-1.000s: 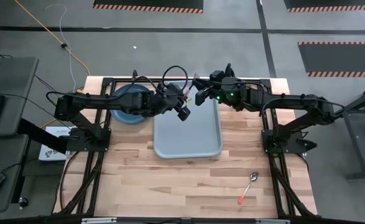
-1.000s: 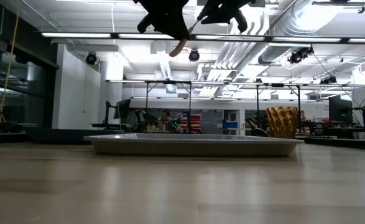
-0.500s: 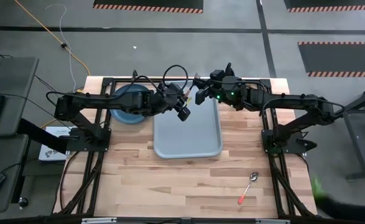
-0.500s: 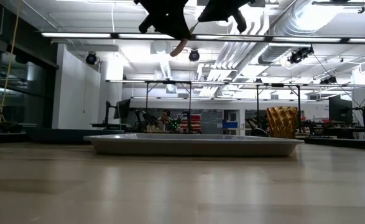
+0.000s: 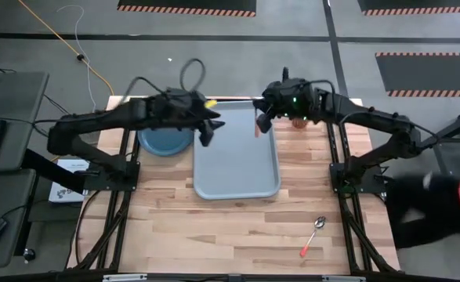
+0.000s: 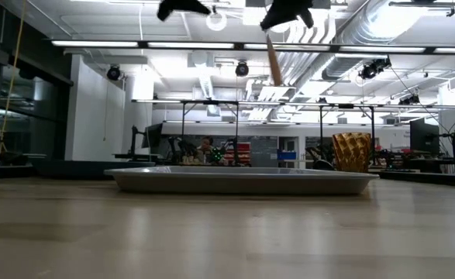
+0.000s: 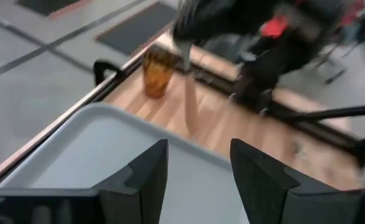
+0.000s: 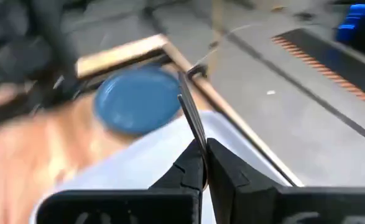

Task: Pick and place plate/cup/fork/spoon on tray
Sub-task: Put the light orange fork on the top of the gray tray

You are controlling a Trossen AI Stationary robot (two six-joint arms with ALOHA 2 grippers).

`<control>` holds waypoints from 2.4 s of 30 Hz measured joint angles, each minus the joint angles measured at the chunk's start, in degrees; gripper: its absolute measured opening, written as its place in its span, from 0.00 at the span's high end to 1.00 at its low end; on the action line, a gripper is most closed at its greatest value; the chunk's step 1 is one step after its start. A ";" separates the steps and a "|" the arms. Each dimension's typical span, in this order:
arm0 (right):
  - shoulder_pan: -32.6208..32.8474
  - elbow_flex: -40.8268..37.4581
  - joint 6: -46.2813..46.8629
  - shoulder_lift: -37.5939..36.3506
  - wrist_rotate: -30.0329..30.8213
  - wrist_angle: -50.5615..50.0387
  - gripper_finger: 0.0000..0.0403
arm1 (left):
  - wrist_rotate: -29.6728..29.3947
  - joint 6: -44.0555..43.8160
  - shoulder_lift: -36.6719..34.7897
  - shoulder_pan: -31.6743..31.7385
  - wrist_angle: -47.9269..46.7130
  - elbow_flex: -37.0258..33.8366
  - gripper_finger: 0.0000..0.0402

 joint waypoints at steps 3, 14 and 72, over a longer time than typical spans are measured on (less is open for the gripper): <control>-1.49 3.18 -5.14 1.64 -15.02 -0.77 1.00 | 3.72 -0.02 -2.83 0.58 0.21 0.00 0.59; -0.64 6.06 -0.75 3.22 -43.41 18.30 1.00 | 26.13 -13.52 -8.32 0.43 44.64 -23.30 0.59; -1.74 6.00 23.92 9.79 -53.21 48.04 0.92 | 48.36 -45.91 3.85 1.37 88.09 -28.35 0.85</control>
